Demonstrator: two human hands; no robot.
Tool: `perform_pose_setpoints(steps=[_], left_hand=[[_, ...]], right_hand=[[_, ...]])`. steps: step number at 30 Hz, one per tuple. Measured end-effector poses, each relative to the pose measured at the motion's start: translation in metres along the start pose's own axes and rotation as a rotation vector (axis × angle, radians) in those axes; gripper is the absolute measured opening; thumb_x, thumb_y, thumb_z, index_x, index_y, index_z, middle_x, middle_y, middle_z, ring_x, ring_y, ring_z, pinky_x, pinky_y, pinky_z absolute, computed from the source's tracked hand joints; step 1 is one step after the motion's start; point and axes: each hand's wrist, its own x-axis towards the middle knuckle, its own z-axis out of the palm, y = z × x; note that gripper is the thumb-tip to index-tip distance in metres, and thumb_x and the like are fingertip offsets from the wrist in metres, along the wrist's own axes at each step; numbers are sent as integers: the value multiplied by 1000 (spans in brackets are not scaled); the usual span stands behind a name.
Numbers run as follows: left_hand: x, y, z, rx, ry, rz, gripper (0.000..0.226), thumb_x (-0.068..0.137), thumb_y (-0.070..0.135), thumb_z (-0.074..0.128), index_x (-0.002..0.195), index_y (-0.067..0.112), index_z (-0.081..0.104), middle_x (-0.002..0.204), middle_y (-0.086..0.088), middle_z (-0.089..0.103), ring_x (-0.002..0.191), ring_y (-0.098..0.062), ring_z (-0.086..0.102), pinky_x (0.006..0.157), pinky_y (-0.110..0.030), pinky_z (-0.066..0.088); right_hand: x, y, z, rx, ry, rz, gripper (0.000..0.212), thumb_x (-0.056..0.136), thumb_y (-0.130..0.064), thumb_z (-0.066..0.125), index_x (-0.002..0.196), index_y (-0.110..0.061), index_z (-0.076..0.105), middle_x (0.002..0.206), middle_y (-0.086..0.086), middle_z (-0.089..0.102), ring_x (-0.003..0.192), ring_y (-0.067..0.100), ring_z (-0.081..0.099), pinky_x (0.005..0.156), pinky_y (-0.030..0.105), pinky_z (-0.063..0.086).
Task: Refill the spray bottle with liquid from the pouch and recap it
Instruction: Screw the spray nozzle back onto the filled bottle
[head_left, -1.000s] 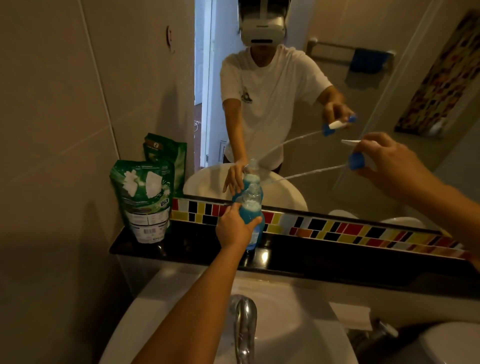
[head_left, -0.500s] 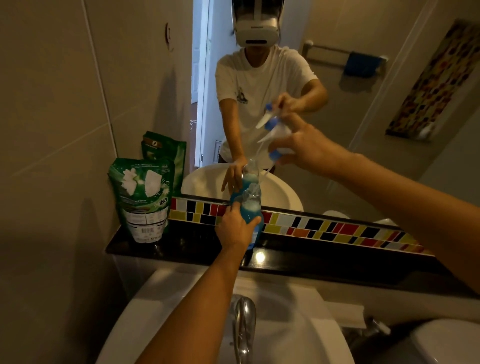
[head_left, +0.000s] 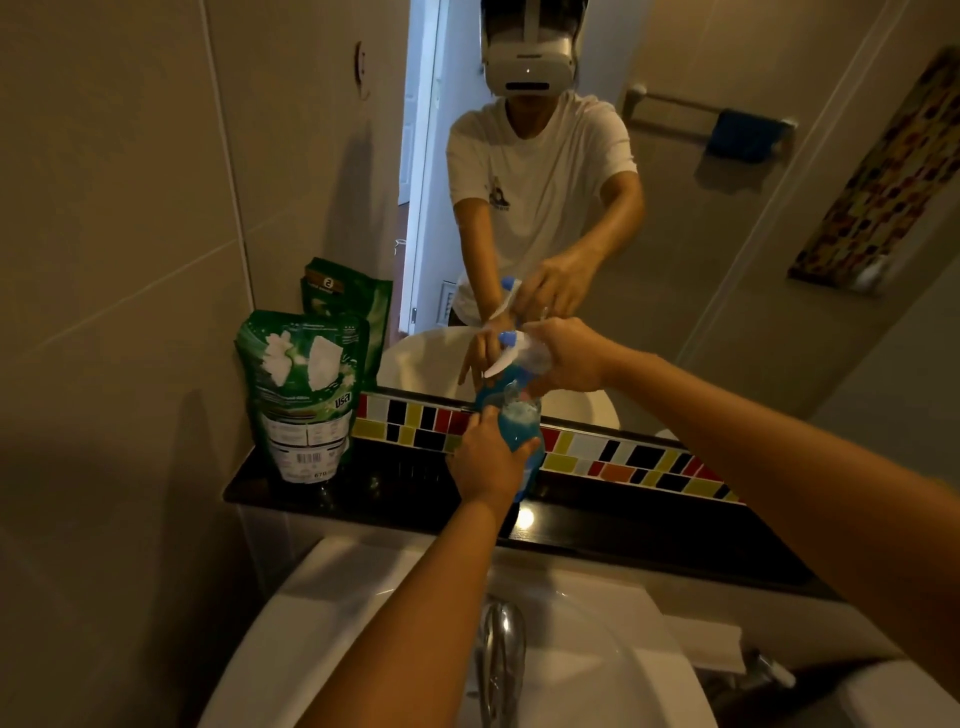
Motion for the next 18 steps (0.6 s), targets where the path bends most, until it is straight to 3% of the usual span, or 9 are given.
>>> perform_pose_setpoints(steps=[5, 10, 18], left_hand=[[0, 0, 0, -4, -9, -6, 58, 76, 47, 77, 121, 17, 55, 122, -5, 61, 112, -28, 61, 90, -49, 53], [1, 1, 0, -5, -12, -10, 61, 75, 46, 77, 124, 18, 54, 123, -5, 61, 113, -28, 60, 91, -49, 53], [0, -3, 1, -52, -5, 27, 52, 77, 43, 76, 115, 15, 57, 115, -6, 63, 106, -27, 62, 86, -45, 54]], right_hand=[[16, -7, -7, -106, -88, 71, 30, 77, -23, 75, 102, -10, 63, 92, 3, 60, 87, 19, 59, 61, 18, 42], [21, -1, -23, -89, -159, 18, 36, 71, -14, 78, 104, -11, 64, 101, 9, 66, 94, 24, 61, 84, 39, 53], [25, 9, -7, -140, -185, 39, 45, 70, -16, 79, 111, -11, 61, 103, 9, 66, 94, 25, 62, 87, 44, 53]])
